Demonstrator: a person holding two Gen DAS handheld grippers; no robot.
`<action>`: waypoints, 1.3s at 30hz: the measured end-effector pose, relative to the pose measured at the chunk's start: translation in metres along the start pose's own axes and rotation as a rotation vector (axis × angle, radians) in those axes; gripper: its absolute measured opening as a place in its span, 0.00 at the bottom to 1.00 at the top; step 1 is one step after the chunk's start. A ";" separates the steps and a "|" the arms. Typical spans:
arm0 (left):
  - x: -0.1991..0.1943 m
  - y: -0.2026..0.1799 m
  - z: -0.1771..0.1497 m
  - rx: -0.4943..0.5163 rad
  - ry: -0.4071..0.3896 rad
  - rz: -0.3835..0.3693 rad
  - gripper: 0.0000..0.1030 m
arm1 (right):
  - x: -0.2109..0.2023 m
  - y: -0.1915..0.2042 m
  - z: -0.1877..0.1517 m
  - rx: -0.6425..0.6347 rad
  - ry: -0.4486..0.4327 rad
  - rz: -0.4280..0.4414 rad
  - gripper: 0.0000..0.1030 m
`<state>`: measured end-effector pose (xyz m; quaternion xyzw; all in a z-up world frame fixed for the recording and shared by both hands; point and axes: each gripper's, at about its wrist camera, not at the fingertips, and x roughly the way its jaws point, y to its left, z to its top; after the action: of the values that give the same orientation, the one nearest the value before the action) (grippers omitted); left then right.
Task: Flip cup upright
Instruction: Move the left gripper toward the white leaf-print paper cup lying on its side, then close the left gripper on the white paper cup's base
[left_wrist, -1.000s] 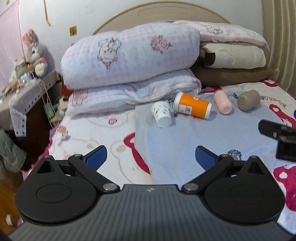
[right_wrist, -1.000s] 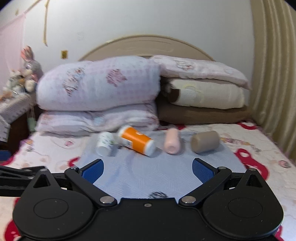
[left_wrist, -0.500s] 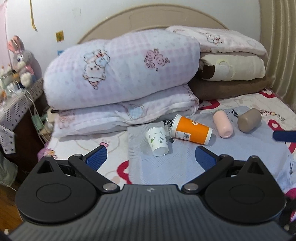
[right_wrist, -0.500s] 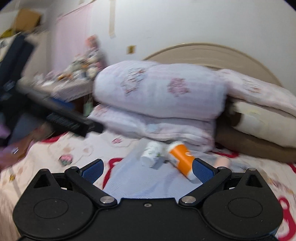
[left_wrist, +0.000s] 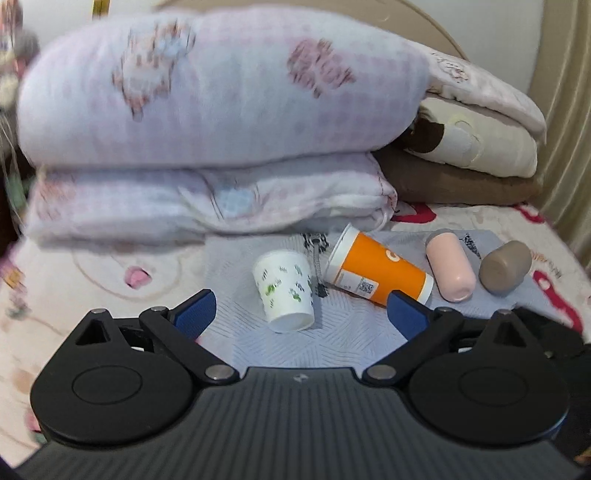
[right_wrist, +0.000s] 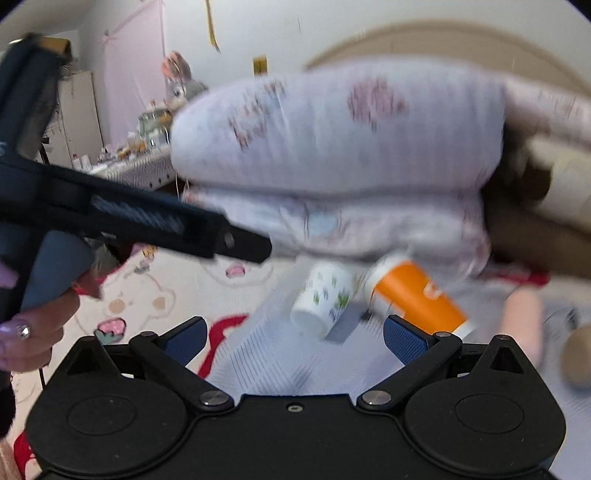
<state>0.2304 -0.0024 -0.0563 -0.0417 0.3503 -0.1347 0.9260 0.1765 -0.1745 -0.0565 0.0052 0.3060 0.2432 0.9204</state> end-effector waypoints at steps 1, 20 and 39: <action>0.011 0.009 -0.003 -0.022 0.009 -0.027 0.96 | 0.012 -0.003 -0.003 0.018 0.019 0.011 0.99; 0.122 0.065 -0.001 -0.250 0.151 -0.114 0.59 | 0.131 -0.029 0.008 0.191 0.129 0.053 0.96; 0.128 0.065 -0.009 -0.307 0.287 -0.227 0.36 | 0.145 -0.041 -0.002 0.191 0.195 0.044 0.58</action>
<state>0.3302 0.0250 -0.1559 -0.2016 0.4879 -0.1879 0.8282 0.2943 -0.1455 -0.1454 0.0759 0.4158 0.2323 0.8760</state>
